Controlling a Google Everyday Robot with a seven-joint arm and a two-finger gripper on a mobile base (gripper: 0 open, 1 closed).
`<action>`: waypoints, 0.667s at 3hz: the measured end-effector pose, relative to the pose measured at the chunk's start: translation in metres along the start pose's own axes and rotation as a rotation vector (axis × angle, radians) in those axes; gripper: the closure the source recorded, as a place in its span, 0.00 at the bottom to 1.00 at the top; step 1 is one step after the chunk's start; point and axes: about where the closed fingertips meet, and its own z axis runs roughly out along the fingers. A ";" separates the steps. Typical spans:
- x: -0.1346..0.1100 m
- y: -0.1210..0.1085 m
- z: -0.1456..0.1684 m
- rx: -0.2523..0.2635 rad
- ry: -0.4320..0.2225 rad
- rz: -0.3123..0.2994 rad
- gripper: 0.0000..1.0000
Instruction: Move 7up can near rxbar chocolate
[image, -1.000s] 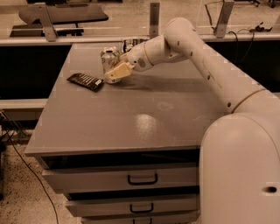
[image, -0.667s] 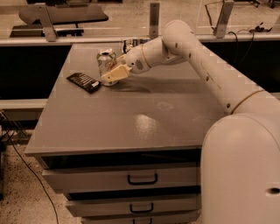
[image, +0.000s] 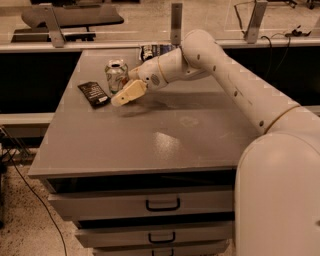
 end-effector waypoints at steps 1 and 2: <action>0.002 0.001 -0.005 0.011 -0.006 0.004 0.00; -0.001 0.004 -0.042 0.086 -0.021 -0.034 0.00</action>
Offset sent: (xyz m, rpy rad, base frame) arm -0.0155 -0.1028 0.0548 0.0188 -0.1896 -0.1689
